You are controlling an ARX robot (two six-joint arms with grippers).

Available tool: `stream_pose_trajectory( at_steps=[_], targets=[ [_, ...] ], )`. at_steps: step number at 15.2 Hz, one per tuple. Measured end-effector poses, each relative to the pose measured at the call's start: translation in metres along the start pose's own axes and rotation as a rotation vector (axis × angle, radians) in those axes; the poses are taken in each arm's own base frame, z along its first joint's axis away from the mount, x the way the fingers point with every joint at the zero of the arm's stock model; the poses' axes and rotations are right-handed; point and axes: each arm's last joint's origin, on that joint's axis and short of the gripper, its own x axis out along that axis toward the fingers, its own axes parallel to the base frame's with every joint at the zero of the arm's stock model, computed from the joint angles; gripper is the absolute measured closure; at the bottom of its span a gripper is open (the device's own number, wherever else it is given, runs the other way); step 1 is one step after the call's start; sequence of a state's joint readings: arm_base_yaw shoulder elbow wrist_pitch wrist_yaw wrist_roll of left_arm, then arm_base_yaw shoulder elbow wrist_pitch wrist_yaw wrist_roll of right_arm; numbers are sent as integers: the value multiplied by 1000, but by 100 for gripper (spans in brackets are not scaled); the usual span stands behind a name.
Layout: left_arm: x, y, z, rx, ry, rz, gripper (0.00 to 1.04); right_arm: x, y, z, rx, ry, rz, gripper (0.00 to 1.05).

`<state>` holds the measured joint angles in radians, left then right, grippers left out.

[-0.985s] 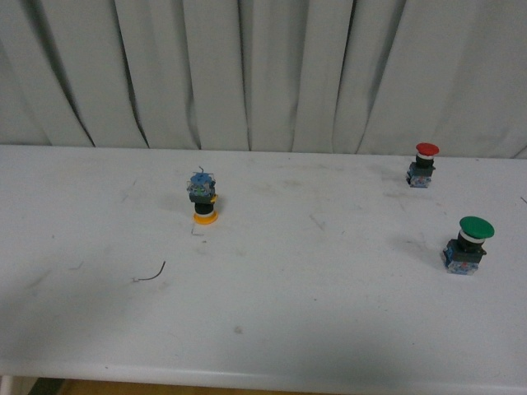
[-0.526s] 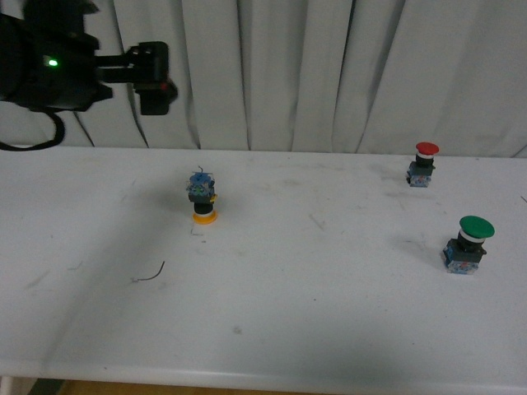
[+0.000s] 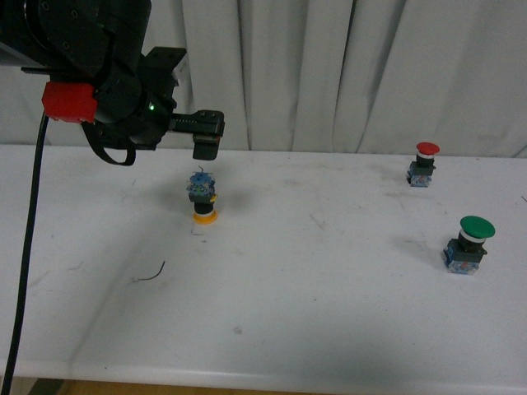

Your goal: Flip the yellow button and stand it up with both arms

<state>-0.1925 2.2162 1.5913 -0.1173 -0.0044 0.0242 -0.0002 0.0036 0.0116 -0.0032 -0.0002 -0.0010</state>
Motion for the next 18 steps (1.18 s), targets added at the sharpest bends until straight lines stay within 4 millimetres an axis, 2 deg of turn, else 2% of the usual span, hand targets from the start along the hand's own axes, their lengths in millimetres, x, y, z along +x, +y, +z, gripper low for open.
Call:
stream_pose_trajectory(
  at_steps=[4, 8, 18],
  targets=[
    [21, -2, -2, -68, 83, -4, 7, 0, 0, 0, 0, 0, 0, 6],
    [28, -3, -5, -17, 95, 59, 7, 0, 0, 0, 0, 0, 0, 6],
    [46, -13, -14, 9, 135, 41, 7, 0, 0, 0, 0, 0, 0, 6]
  ],
)
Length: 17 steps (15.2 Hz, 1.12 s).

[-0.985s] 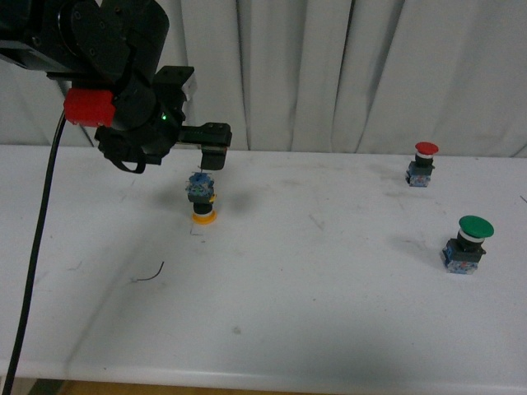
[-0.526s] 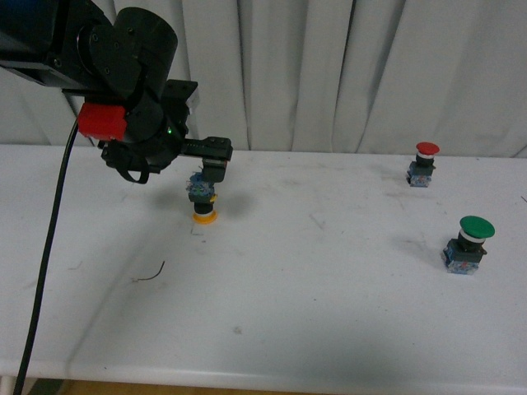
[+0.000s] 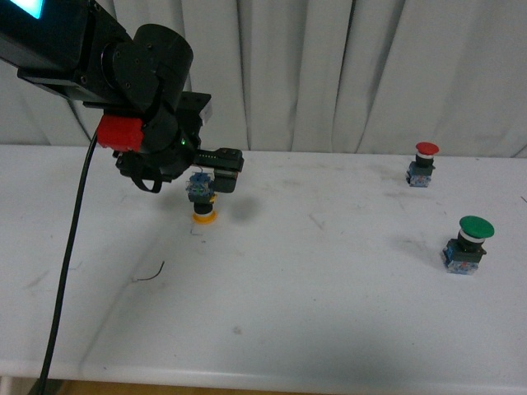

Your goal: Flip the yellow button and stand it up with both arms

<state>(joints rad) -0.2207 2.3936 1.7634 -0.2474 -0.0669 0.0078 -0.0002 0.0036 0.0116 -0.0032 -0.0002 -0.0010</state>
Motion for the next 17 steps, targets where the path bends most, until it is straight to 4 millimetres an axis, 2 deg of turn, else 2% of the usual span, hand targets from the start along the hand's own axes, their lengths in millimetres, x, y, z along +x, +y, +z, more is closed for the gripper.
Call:
stream_pose_trajectory(
  at_steps=[1, 2, 3, 5, 7, 9, 11, 12, 15, 17],
  targets=[
    [0, 0, 0, 1, 0, 0, 14, 0, 0, 0, 0, 0, 0, 6],
    [0, -1, 0, 2, 3, 0, 47, 0, 0, 0, 0, 0, 0, 6],
    [-1, -4, 2, 6, 4, -2, 70, 0, 0, 0, 0, 0, 0, 6],
    [-2, -7, 5, -11, -24, -34, 72, 0, 0, 0, 0, 0, 0, 6],
    [-16, -8, 5, -64, -72, -99, 72, 0, 0, 0, 0, 0, 0, 6],
    [-38, -8, 10, -132, -155, -184, 72, 0, 0, 0, 0, 0, 0, 6],
    [-82, -9, 21, -228, -332, -368, 72, 0, 0, 0, 0, 0, 0, 6],
    [-96, -9, 23, -244, -378, -423, 72, 0, 0, 0, 0, 0, 0, 6],
    [-114, -10, 23, -270, -438, -516, 72, 0, 0, 0, 0, 0, 0, 6],
    [-138, -15, 14, -293, -518, -707, 72, 0, 0, 0, 0, 0, 0, 6]
  ],
)
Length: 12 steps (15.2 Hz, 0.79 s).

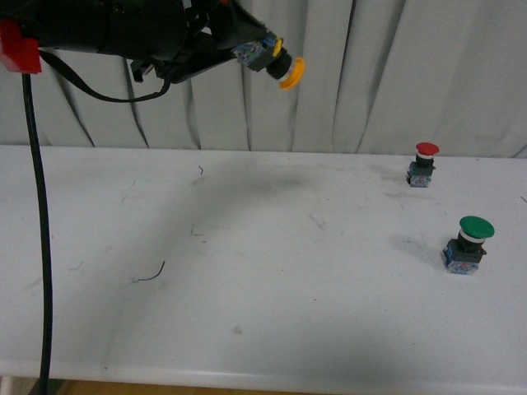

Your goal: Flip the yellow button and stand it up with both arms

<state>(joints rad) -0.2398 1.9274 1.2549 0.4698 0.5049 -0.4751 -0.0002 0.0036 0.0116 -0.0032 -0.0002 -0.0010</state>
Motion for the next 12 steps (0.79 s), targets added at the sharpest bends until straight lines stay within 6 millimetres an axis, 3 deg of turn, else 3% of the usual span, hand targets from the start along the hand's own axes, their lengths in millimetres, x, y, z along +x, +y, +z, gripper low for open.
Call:
stream_pose_trajectory(
  at_steps=[4, 8, 12],
  targets=[
    [-6, -12, -48, -49, 9, -243, 73, 0, 0, 0, 0, 0, 0, 6],
    [-1, -15, -61, -142, -68, -380, 73, 0, 0, 0, 0, 0, 0, 6],
    [4, -16, -69, -228, -89, -412, 73, 0, 0, 1, -3, -14, 14, 6]
  ],
)
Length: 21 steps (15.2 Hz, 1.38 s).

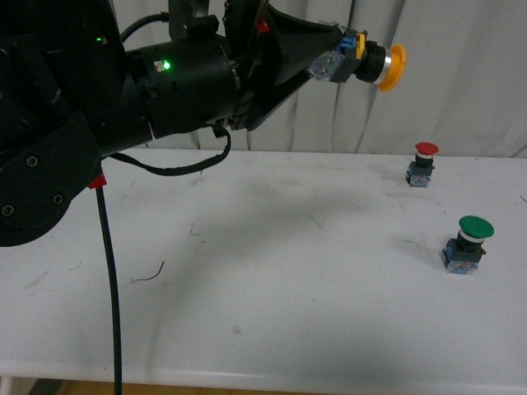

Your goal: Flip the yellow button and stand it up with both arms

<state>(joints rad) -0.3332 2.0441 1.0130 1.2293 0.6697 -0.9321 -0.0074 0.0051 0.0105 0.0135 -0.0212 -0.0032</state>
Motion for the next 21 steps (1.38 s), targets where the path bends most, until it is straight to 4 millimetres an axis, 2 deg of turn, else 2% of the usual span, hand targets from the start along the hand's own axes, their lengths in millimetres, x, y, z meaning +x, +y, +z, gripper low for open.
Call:
stream_pose_trajectory(
  at_steps=[1, 2, 4, 5, 6, 7, 8, 10, 11, 14, 16, 17, 21],
  targets=[
    [1, 2, -4, -21, 16, 15, 73, 3, -2, 14, -15, -132, 87, 6],
    [3, 3, -4, -29, 21, 23, 73, 13, -2, 20, -16, -168, 143, 6],
    [5, 2, -2, -22, 14, 16, 73, 46, -10, 45, 44, -232, 170, 6],
    [7, 1, 1, -16, 4, 14, 73, 77, -16, 74, 101, -329, 205, 6],
    [8, 0, 2, -9, -3, 7, 73, 111, -20, 92, 171, -382, 273, 6],
    [9, -1, 4, -5, -10, 4, 73, 147, -24, 96, 293, -376, 348, 6],
    [9, -2, 6, -5, -19, 0, 73, 185, -24, 83, 451, -283, 402, 6],
    [10, -3, 8, 3, -31, -4, 73, 236, -14, 36, 740, -67, 432, 6],
    [10, -3, 7, 2, -31, -4, 73, 248, -5, 10, 884, 41, 435, 6],
    [9, -3, 8, 3, -34, -8, 73, 262, 31, -38, 1221, 266, 415, 6],
    [9, -4, 7, 5, -34, -12, 73, 268, 57, -47, 1326, 334, 431, 6],
    [9, -4, 7, 5, -31, -13, 73, 272, 69, -43, 1355, 339, 461, 6],
    [8, 0, 6, -4, -29, 3, 73, 279, 75, -28, 1416, 302, 488, 6]
  ],
)
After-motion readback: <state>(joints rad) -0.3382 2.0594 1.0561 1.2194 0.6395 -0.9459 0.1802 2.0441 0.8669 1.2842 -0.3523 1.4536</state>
